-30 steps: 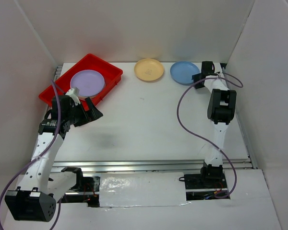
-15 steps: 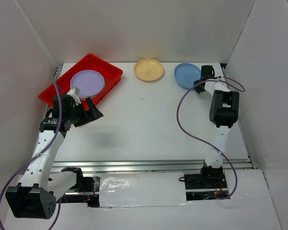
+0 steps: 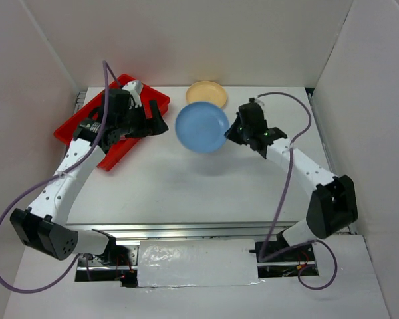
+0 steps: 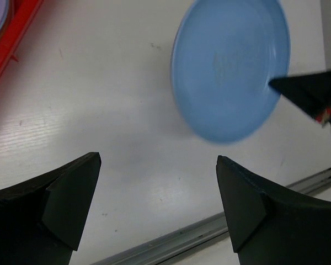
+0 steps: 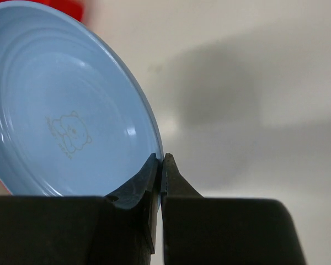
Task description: Place the plates into the plastic bin on the countertop
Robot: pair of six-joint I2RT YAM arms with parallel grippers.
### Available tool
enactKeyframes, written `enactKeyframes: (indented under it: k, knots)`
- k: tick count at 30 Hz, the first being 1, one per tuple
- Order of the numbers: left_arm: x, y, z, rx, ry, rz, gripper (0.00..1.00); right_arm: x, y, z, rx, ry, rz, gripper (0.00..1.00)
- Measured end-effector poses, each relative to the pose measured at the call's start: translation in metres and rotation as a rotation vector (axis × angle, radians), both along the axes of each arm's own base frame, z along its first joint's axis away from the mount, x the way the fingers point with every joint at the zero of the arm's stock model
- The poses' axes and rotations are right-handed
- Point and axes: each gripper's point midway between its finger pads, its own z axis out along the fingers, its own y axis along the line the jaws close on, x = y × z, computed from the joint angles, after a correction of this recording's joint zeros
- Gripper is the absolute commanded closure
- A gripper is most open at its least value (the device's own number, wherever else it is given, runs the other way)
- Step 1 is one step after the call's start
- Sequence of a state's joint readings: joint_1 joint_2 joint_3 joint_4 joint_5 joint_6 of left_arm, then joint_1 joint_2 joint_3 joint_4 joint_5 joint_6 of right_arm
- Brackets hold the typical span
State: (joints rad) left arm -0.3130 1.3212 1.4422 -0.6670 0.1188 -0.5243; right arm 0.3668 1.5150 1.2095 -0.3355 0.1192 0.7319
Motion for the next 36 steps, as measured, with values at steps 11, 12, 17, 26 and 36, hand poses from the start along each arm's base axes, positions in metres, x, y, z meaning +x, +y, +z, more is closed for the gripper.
enactKeyframes:
  k: [11,12,17,26,36]
  knots:
    - [0.0,0.018,-0.059,0.153,0.154,0.101,0.62,-0.085,0.088,0.034,0.028,-0.048,0.302,1.0]
    - [-0.001,0.017,-0.059,0.153,0.155,0.1,0.85,-0.087,0.089,0.034,0.024,-0.048,0.303,1.0]
    - [-0.006,0.006,-0.056,0.16,0.152,0.058,1.0,-0.094,0.089,0.031,-0.002,-0.04,0.297,0.31]
    - [0.052,0.111,-0.067,0.028,0.216,0.461,1.0,-0.109,0.023,0.045,0.117,-0.133,0.165,0.0]
    - [0.129,0.228,-0.121,-0.088,0.303,0.839,0.78,-0.13,-0.003,-0.004,0.106,-0.035,0.18,0.0]
